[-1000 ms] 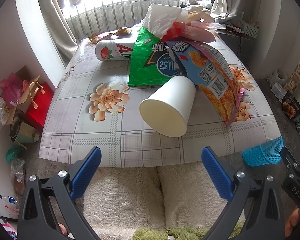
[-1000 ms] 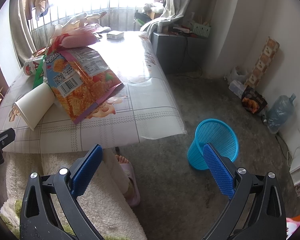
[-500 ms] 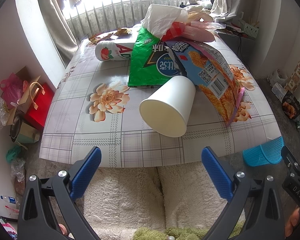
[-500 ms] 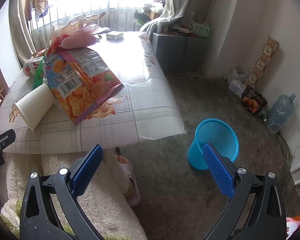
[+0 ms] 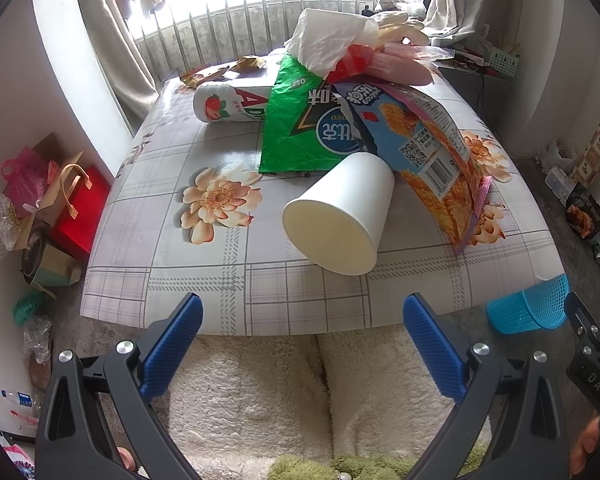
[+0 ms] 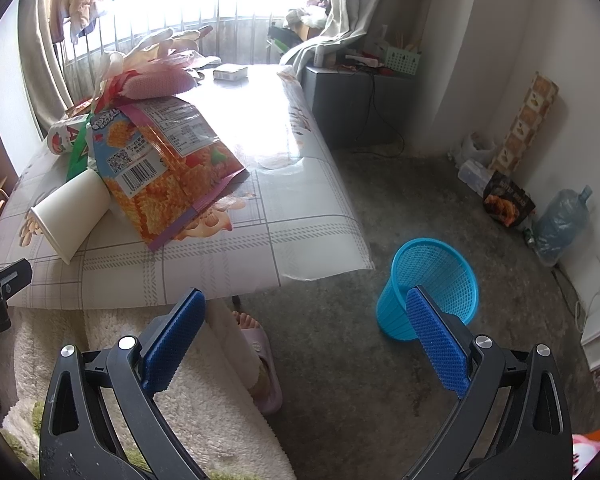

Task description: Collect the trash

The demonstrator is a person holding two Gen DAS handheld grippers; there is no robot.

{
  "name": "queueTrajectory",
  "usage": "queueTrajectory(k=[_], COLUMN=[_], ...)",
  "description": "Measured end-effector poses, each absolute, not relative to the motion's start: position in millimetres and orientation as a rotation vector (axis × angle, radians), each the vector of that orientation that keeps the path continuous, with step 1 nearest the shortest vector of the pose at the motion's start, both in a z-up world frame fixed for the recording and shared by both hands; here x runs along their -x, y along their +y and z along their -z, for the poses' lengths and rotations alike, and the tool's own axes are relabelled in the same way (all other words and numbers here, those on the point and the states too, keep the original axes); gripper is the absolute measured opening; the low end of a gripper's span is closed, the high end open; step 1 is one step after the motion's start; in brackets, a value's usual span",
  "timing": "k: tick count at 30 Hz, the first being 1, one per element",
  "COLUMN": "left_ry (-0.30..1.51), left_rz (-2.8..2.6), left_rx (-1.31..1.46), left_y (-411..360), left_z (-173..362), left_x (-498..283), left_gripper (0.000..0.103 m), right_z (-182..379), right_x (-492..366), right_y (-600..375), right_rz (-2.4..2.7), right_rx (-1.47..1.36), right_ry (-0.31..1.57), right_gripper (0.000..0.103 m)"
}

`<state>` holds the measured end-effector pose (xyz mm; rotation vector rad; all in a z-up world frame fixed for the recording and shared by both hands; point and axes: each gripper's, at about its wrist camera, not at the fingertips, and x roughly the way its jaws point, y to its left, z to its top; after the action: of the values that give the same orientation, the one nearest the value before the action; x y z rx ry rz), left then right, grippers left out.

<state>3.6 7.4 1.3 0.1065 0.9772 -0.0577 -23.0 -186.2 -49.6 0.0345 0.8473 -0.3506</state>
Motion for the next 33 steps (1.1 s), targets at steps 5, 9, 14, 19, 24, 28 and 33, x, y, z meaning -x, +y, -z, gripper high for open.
queueTrajectory(k=[5, 9, 14, 19, 24, 28, 33], left_ry=[0.977, 0.977, 0.976, 0.976, 0.974, 0.974, 0.973], left_rz=[0.059, 0.058, 0.057, 0.056, 0.053, 0.052, 0.05], left_rx=[-0.108, -0.108, -0.108, -0.108, -0.105, -0.107, -0.109], left_y=[7.0, 7.7, 8.5, 8.6, 19.7, 18.8, 18.4], left_z=[-1.2, -0.3, -0.2, -0.2, -0.8, -1.2, -1.4], left_x=[-3.3, -4.2, -4.7, -4.8, -6.6, -6.5, -5.6], left_gripper=[0.098, 0.098, 0.098, 0.098, 0.098, 0.098, 0.098], right_z=[48.7, 47.6, 46.8, 45.5, 46.1, 45.6, 44.1], right_x=[22.0, 21.0, 20.5, 19.4, 20.3, 19.9, 17.9], right_y=[-185.3, -184.4, -184.7, -184.1, -184.9, -184.1, -183.5], right_rz=[0.351, 0.35, 0.351, 0.351, 0.351, 0.349, 0.346], right_rx=[-0.034, -0.033, -0.033, -0.034, -0.034, -0.034, -0.036], right_ry=[0.846, 0.846, 0.848, 0.847, 0.847, 0.847, 0.846], right_gripper=[0.096, 0.096, 0.096, 0.096, 0.096, 0.096, 0.096])
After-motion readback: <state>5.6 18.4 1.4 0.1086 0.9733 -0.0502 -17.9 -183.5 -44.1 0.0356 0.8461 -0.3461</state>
